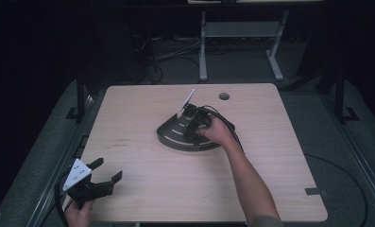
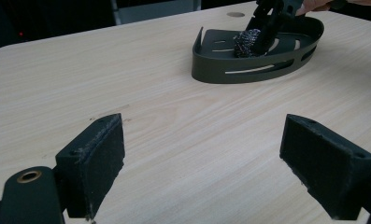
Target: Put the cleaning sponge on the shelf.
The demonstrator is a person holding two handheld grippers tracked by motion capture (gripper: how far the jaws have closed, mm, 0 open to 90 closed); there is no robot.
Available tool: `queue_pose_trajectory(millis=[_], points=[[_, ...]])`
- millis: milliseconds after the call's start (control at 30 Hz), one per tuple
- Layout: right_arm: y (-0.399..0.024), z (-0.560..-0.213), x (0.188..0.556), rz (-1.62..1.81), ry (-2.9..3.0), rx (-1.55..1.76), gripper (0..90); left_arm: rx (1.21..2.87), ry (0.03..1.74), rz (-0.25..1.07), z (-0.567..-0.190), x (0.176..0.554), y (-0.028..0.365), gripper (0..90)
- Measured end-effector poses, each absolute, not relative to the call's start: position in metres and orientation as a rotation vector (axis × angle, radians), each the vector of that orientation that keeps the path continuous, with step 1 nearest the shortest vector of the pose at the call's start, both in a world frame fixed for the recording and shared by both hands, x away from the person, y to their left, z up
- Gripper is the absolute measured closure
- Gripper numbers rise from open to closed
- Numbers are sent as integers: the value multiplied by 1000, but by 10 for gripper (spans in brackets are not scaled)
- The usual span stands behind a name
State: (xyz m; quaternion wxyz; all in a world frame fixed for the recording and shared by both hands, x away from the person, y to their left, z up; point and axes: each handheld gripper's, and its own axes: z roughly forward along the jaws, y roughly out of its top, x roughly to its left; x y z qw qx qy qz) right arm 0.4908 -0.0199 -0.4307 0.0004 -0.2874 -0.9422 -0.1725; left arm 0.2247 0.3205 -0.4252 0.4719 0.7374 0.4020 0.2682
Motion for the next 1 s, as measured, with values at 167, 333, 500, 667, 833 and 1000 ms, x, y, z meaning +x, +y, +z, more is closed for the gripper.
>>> queue_pose_trajectory(millis=[167, 333, 500, 667, 833, 1000], points=[[-20, -431, 491, -538, -2953, -907, 316, 1804, 984, 656, -425, 225, 321, 132], [-20, -431, 490, -537, -2949, -903, 305, 1803, 984, 655, -425, 225, 321, 132], [-21, -430, 490, -536, -2952, -907, 305, 1804, 984, 658, -425, 224, 321, 132], [-21, -430, 490, -535, -2947, -910, 271, 1804, 984, 656, -425, 224, 321, 132], [-21, -428, 488, -539, -2947, -913, 229, 1804, 982, 658, -425, 224, 321, 132], [-21, -423, 486, -552, -2958, -914, 200, 1809, 982, 661, -425, 224, 320, 132]])
